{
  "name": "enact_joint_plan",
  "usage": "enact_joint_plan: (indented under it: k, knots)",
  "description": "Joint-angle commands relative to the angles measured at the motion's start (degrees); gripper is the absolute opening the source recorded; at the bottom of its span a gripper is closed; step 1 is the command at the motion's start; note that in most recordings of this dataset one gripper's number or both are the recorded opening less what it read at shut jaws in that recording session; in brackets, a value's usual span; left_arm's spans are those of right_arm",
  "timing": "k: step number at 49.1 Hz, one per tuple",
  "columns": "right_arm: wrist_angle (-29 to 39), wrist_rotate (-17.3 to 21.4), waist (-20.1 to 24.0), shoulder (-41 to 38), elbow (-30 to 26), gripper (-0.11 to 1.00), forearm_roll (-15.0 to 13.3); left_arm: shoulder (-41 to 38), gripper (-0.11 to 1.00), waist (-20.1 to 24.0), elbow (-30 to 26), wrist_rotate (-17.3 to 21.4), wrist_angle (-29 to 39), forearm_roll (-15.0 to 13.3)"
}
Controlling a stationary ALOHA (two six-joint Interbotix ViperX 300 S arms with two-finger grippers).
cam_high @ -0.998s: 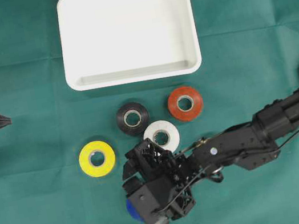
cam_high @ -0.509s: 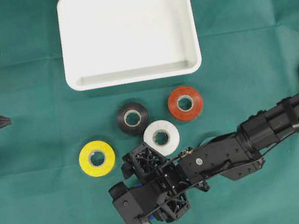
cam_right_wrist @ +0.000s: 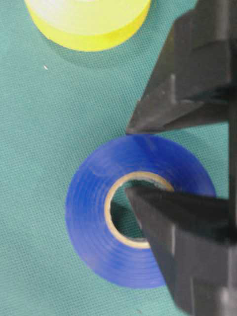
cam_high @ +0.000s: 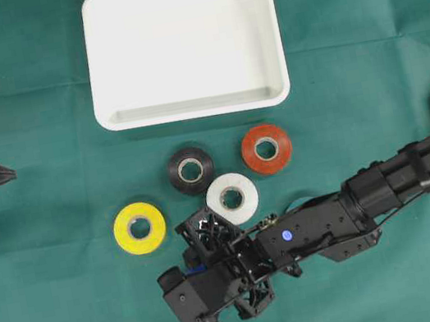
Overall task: Put the tape into the white case with the right arm.
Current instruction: 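Close the right gripper on the blue tape roll's rim, then lift the blue roll and carry it up into the white tray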
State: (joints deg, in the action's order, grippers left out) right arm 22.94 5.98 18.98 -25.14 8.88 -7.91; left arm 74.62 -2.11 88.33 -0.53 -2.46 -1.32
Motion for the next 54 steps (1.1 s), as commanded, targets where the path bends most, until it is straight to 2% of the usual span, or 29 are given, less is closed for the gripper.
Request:
enact_joint_plan:
  k: [1, 14, 39, 54]
  knots:
    - [-0.18, 0.09, 0.0, 1.58, -1.23, 0.02, -0.35, -0.44, 0.0, -0.18, -0.7, 0.0, -0.26, 0.0]
    - [-0.18, 0.35, 0.0, 2.29, -1.14, 0.02, -0.35, -0.44, 0.0, -0.18, -0.7, 0.0, -0.26, 0.0]
    - [3.16, 0.97, -0.44, 10.2, -1.23, 0.01, -0.35, -0.44, 0.0, -0.18, -0.62, 0.0, -0.26, 0.0]
    - [6.5, 6.06, -6.59, 10.72, -1.14, 0.01, -0.44, -0.44, 0.0, -0.18, -0.62, 0.0, -0.26, 0.0]
